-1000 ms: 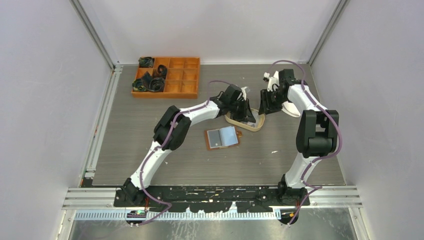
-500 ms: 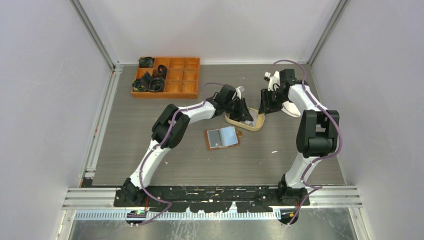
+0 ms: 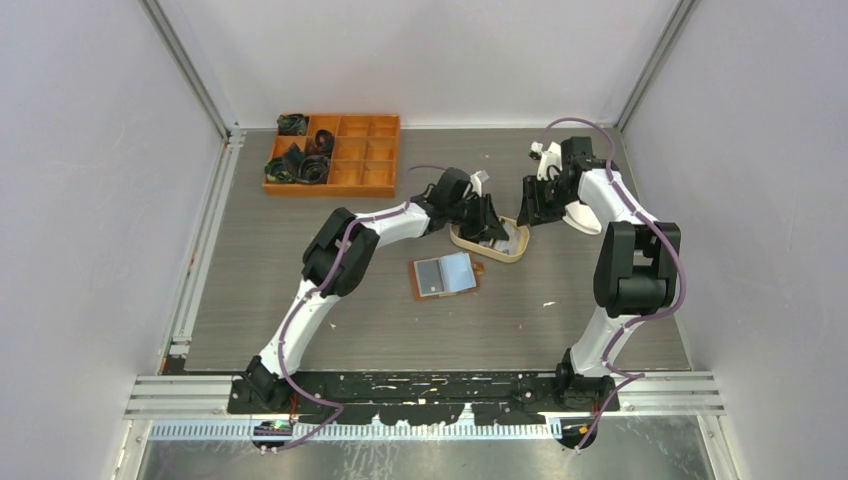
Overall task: Put the credit cards into the card holder
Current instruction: Pick up the credit card from the storage box.
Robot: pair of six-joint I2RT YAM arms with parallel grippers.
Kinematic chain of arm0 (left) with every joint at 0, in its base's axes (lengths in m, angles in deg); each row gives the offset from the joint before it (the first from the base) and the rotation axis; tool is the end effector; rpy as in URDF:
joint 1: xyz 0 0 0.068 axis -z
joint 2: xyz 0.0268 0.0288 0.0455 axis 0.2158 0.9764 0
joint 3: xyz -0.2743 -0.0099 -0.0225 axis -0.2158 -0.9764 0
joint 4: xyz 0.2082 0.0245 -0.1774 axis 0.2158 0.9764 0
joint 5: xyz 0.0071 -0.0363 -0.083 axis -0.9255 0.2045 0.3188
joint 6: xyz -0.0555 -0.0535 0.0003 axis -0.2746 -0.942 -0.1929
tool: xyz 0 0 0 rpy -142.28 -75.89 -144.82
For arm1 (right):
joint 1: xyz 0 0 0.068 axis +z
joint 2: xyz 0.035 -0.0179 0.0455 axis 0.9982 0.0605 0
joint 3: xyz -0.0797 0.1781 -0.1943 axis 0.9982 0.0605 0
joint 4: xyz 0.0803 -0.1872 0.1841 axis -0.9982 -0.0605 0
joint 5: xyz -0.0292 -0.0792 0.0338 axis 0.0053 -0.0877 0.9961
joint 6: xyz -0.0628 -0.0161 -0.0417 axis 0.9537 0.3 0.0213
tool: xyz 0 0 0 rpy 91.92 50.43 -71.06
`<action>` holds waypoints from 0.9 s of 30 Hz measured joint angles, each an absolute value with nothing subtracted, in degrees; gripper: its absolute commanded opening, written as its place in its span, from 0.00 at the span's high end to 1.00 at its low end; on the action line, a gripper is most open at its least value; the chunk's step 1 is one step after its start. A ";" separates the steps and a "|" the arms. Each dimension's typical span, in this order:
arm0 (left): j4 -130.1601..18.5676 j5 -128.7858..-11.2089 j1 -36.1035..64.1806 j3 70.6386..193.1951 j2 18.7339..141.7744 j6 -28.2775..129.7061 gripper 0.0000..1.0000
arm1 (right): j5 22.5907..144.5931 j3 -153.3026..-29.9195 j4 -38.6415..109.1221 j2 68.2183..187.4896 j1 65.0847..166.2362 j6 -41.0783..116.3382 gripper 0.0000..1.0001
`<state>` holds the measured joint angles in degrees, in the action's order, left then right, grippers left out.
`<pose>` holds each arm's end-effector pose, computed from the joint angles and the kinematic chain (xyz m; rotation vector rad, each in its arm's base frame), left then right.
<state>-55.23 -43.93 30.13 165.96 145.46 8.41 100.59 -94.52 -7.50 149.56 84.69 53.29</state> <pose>0.4028 -0.4206 0.1163 0.1700 2.4936 -1.5083 0.3914 0.0147 0.1983 -0.2780 2.6546 0.5305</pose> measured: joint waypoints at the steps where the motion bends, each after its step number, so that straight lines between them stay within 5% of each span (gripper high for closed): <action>1: -55.23 -43.95 30.08 165.87 145.40 8.45 0.74 | 100.66 -94.52 -7.50 149.56 84.66 53.29 0.56; 11: -55.19 -44.04 28.60 162.88 143.37 8.73 0.77 | 100.75 -94.52 -7.50 149.53 84.58 53.29 0.56; 18: -54.93 -44.59 27.64 162.38 143.15 9.39 0.96 | 101.05 -94.52 -7.50 149.53 84.58 53.29 0.56; 27: -52.09 -49.33 27.53 159.80 139.52 14.13 1.00 | 101.71 -94.41 -7.36 149.29 84.58 53.31 0.56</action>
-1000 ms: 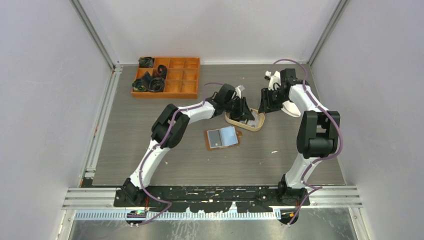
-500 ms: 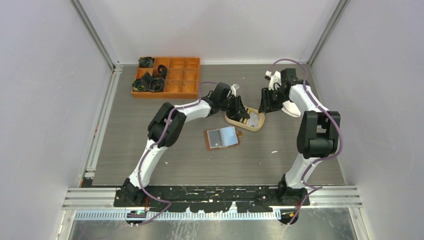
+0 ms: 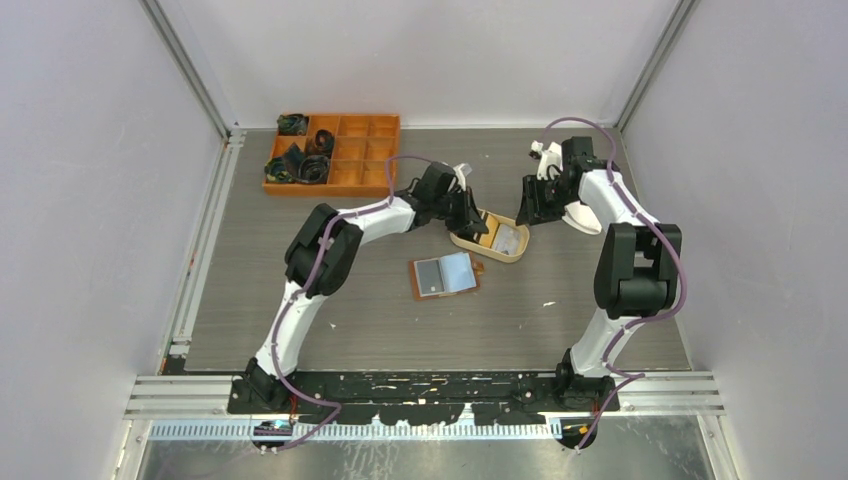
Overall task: Put the credit cards into the card holder
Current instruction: Pick up the credit card from the storage box, then insert the credit card into the card holder.
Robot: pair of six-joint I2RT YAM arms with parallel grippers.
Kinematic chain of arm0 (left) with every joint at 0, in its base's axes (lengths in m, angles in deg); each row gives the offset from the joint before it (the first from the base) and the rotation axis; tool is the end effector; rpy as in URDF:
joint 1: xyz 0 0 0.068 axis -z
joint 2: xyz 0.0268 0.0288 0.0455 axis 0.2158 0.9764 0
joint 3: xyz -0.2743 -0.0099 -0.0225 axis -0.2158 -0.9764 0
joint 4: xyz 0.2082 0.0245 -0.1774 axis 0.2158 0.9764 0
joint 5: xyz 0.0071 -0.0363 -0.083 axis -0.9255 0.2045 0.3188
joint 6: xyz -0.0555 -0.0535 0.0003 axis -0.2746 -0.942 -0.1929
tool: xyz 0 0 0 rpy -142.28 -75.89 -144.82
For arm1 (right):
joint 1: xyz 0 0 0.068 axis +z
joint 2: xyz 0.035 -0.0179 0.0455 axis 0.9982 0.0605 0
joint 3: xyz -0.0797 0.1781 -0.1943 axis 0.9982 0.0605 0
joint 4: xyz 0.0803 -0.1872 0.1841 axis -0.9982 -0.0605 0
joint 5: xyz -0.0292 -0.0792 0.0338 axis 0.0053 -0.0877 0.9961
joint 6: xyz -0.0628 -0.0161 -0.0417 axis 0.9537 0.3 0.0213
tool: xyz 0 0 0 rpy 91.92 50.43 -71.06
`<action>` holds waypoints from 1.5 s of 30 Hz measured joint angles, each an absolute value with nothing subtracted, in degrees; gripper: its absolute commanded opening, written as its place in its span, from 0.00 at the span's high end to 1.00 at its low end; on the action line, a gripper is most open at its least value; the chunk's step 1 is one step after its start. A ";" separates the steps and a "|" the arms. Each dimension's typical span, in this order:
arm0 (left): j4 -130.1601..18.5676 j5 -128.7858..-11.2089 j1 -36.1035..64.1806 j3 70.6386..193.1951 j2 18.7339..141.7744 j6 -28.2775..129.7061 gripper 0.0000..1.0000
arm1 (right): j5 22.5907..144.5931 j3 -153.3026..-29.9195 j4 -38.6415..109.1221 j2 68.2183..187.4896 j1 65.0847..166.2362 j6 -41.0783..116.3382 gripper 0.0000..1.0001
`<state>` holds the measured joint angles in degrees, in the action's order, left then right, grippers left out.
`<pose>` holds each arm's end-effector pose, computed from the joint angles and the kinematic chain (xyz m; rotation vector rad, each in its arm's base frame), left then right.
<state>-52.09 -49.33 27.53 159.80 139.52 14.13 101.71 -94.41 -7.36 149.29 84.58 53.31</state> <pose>0.4091 -0.3846 0.1277 0.1461 2.4846 -1.3280 0.3908 0.0151 0.2001 -0.2818 2.6427 0.5539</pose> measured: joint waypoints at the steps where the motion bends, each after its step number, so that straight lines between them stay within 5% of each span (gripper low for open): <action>1: -52.17 -50.03 27.53 158.90 138.49 14.81 1.00 | 101.93 -94.17 -7.12 148.97 84.58 53.33 0.56; 16: -69.51 -53.59 27.53 135.67 118.36 20.75 1.00 | 111.72 -81.32 5.29 130.04 84.58 55.21 0.52; 22: -83.58 -53.79 27.55 119.43 107.74 20.23 1.00 | 121.42 -68.77 15.34 116.57 84.56 60.89 0.26; 25: -91.10 -53.83 27.88 110.34 101.40 19.53 1.00 | 127.76 -63.92 18.34 110.32 84.53 65.68 0.21; 33: -98.79 -53.83 30.17 91.89 83.48 19.51 1.00 | 137.99 -65.28 13.99 110.43 84.53 73.26 0.01; 45: -99.23 -56.28 33.41 77.51 64.99 20.71 1.00 | 139.39 -68.68 1.86 108.57 85.17 77.11 0.01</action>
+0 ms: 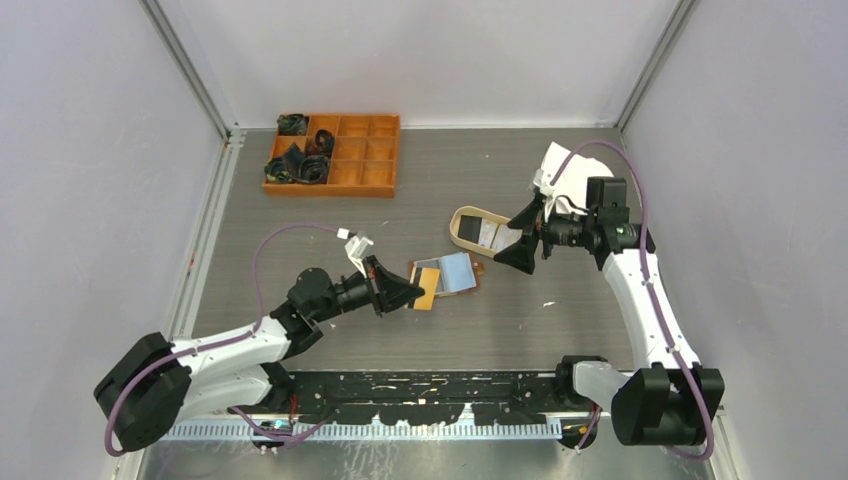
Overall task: Put the credit cards into the card holder
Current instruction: Insert the credit card into the card holder.
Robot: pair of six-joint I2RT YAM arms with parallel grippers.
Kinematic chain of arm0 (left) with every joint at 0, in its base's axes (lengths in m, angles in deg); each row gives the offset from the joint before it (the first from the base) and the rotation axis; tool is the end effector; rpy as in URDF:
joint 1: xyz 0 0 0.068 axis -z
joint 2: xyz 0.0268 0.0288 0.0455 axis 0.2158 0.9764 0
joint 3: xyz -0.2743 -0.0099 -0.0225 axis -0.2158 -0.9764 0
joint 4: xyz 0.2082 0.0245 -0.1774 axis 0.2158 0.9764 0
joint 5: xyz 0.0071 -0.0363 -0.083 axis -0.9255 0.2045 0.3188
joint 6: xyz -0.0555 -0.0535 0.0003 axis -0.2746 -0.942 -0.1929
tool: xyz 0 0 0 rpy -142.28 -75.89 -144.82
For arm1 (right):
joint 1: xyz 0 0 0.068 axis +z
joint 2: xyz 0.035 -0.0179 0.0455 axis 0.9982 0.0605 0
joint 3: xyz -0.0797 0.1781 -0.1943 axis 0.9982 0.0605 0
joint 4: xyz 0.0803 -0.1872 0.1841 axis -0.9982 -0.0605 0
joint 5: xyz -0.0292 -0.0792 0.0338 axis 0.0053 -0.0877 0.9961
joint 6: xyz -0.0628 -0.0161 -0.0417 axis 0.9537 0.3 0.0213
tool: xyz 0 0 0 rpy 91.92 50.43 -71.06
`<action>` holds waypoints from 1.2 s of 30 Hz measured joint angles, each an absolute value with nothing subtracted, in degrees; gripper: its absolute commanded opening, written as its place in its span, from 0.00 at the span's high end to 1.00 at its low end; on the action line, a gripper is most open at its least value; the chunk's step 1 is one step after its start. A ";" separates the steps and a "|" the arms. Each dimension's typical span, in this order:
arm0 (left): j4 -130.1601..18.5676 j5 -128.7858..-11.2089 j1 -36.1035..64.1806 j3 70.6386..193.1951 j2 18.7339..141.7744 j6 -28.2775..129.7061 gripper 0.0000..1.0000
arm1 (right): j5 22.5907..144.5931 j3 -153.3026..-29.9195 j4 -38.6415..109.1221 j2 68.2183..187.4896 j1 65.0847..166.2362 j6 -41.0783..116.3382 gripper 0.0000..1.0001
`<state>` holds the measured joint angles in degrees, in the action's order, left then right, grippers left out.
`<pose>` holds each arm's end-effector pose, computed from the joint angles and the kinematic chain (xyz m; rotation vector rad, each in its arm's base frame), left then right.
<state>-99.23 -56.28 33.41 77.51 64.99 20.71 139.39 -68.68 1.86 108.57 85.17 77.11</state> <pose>0.1589 -0.1991 0.2219 0.4092 1.6735 -1.4697 0.2360 0.0530 0.2962 -1.0120 1.7067 0.8891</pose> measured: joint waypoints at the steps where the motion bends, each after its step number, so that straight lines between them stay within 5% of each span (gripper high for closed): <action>1: -99.12 -56.46 33.62 76.74 64.62 20.69 1.00 | 139.46 -70.56 -0.85 109.69 85.47 78.66 0.01; 22: -103.32 -58.29 35.90 71.80 66.12 20.56 1.00 | 137.34 -70.50 -3.76 116.14 91.55 77.79 0.01; 29: -103.45 -58.75 35.92 71.67 67.33 20.82 1.00 | 136.68 -81.08 -18.64 128.66 92.90 85.61 0.01; 36: -103.65 -57.46 35.92 75.08 72.88 20.78 1.00 | 132.00 -71.92 -9.07 119.55 94.54 77.72 0.00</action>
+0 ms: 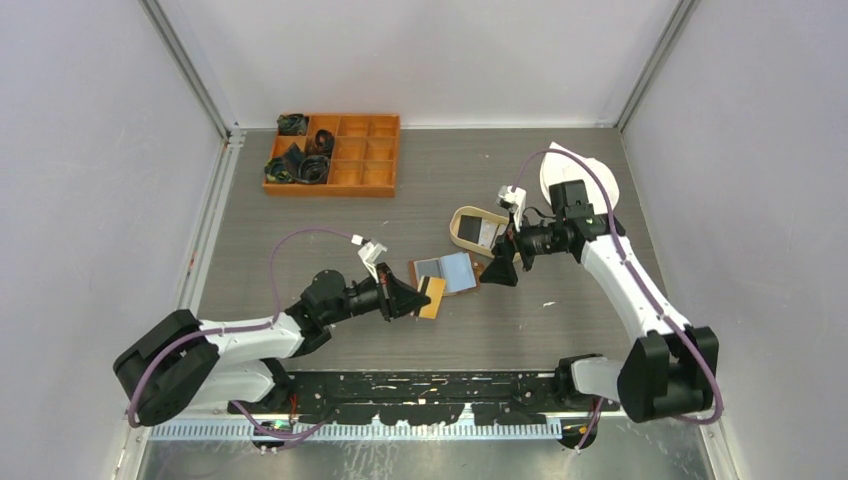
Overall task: Put the credit cards into the card holder
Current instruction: Insert the credit card into the card holder.
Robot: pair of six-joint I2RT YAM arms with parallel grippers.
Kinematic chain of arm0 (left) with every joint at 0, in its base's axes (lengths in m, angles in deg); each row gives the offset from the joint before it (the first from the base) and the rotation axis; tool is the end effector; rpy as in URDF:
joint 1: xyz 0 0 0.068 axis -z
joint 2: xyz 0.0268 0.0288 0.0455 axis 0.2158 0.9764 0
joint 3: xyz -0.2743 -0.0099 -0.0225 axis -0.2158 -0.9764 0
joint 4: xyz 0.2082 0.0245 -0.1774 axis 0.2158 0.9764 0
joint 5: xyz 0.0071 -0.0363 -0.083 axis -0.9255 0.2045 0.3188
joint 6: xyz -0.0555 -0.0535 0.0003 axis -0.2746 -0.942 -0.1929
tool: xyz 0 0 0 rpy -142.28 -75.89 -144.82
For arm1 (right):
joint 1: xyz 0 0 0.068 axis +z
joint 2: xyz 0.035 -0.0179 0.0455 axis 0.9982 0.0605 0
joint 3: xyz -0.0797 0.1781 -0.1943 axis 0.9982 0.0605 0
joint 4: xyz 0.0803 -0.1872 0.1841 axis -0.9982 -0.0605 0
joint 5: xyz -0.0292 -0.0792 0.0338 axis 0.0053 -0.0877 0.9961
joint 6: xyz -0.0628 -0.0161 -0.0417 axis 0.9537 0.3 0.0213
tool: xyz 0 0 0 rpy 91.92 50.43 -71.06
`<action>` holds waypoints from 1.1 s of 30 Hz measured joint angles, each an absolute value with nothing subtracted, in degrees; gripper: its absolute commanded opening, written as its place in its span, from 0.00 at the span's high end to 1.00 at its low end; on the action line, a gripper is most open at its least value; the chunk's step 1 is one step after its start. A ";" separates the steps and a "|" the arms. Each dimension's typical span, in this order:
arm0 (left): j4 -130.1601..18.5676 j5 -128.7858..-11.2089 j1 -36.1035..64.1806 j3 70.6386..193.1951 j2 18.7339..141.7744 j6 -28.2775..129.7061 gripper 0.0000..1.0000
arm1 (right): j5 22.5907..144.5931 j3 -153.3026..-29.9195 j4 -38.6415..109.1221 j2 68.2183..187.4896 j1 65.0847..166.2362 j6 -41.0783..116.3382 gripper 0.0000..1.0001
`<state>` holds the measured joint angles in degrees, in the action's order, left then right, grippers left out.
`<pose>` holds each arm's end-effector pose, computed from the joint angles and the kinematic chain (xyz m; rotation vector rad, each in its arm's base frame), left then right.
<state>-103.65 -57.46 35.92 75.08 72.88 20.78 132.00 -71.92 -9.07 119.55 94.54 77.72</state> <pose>0.1552 -0.2099 0.1846 0.4247 1.7889 -1.4551 0.2485 0.0899 0.2531 -1.0806 2.0092 1.0497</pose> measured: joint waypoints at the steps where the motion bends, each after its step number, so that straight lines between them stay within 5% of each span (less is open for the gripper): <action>1: -103.93 -57.35 35.92 75.52 73.51 20.78 1.00 | 131.52 -71.11 -7.63 117.88 94.78 76.28 0.00; 23: -107.25 -55.56 35.66 81.16 84.55 22.18 1.00 | 132.44 -70.52 -0.63 121.32 102.67 71.19 0.03; 33: -120.48 -51.39 32.51 81.16 91.02 16.89 1.00 | 136.11 -68.14 5.27 124.68 104.47 65.81 0.36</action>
<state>-120.48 -51.39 32.51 81.16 91.02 16.89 136.11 -68.14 5.27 124.68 104.47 65.81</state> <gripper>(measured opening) 0.009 0.722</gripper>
